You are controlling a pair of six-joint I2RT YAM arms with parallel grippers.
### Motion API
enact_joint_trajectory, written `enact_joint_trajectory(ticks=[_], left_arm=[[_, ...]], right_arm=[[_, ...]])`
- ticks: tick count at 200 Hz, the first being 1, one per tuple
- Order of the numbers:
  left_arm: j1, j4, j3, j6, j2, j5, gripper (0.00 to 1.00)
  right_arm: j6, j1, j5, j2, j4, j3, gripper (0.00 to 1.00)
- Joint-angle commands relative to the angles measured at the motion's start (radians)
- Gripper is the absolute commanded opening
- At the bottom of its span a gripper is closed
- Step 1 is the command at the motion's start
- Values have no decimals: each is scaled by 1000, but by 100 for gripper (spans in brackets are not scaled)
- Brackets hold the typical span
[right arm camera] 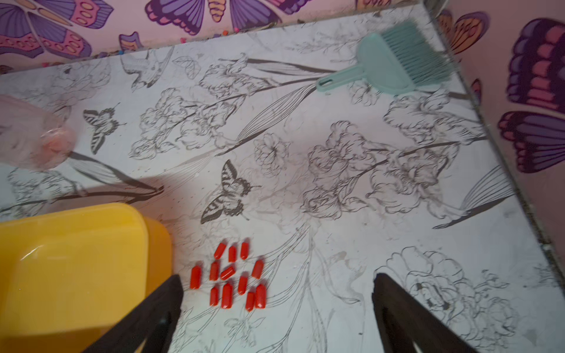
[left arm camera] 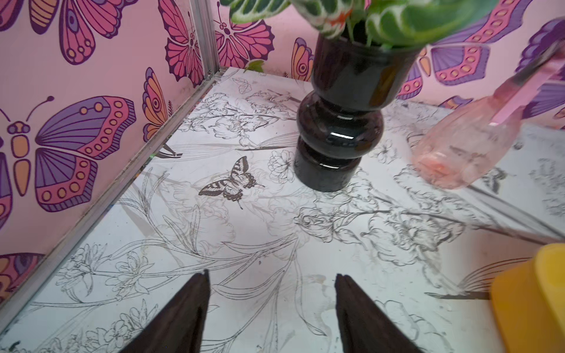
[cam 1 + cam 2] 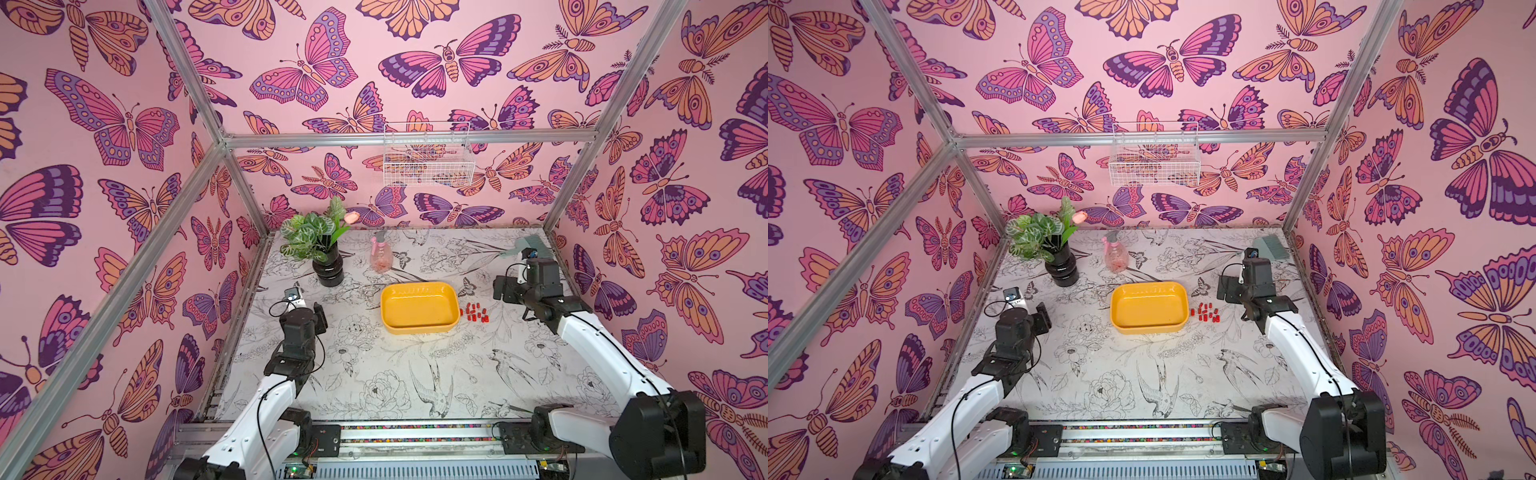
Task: Take the screw protection sleeves out of the storage box
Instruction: Reset both arms
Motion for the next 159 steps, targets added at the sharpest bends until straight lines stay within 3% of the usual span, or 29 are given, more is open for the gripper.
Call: enact_joint_trajectory(ticks=[1, 22, 59, 100, 148, 159], left_arm=[[11, 205, -8, 109, 50, -55, 76], [34, 394, -104, 149, 105, 8, 73], [47, 589, -107, 189, 265, 93, 73], [86, 735, -104, 187, 444, 98, 75], [189, 875, -93, 118, 630, 242, 75], [189, 883, -92, 140, 639, 291, 71]], right_arm=[[-57, -10, 141, 20, 74, -36, 99], [-65, -10, 186, 38, 120, -59, 99], [-115, -22, 324, 55, 268, -141, 99], [-117, -75, 258, 91, 352, -196, 99], [-107, -134, 199, 112, 605, -310, 99], [-105, -134, 205, 103, 654, -339, 99]])
